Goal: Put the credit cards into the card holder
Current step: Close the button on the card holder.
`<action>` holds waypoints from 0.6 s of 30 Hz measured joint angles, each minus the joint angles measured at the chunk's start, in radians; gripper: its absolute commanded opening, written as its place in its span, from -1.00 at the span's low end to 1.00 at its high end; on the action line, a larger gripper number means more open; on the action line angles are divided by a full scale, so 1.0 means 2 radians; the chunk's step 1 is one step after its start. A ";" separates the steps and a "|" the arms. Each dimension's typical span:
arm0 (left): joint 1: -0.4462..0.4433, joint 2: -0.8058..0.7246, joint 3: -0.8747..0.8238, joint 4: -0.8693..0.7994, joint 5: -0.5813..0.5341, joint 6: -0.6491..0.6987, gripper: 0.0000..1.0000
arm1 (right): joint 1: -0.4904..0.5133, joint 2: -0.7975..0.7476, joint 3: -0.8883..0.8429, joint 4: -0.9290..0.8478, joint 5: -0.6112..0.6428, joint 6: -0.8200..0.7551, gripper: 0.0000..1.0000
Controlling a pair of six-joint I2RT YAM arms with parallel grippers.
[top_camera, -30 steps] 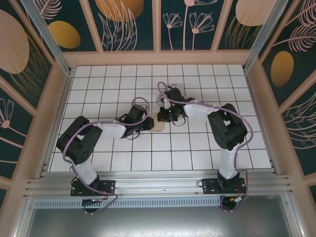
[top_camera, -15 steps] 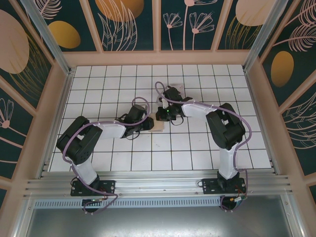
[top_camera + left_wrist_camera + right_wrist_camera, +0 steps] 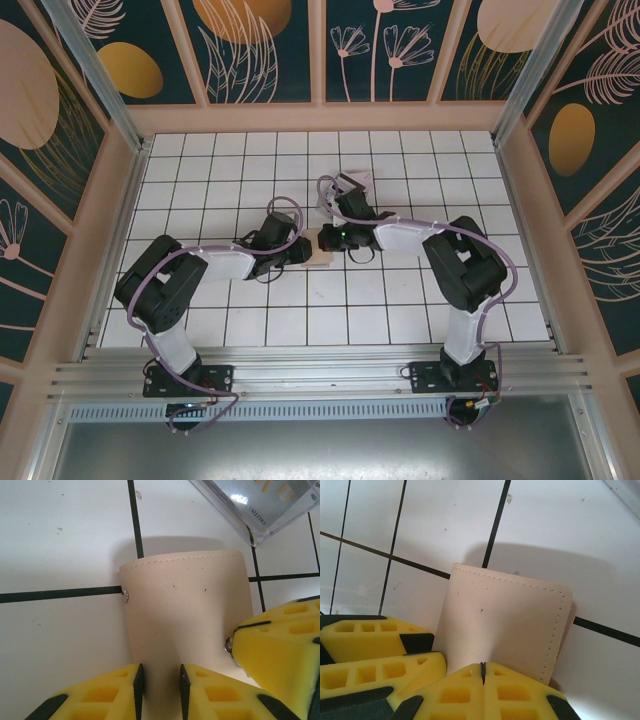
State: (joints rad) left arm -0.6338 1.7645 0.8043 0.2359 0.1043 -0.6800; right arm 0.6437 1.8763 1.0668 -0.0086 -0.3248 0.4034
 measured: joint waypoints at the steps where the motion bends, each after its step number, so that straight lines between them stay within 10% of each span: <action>1: 0.000 0.000 0.000 0.000 0.000 -0.001 -0.43 | 0.002 0.000 -0.002 0.005 0.004 0.000 -0.96; 18: -0.001 0.000 0.000 0.002 0.002 -0.001 -0.44 | -0.014 -0.014 -0.007 0.000 -0.025 0.023 -0.95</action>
State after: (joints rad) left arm -0.6353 1.7645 0.8043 0.2398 0.1085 -0.6827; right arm 0.6163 1.8481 1.0519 -0.0086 -0.3752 0.4484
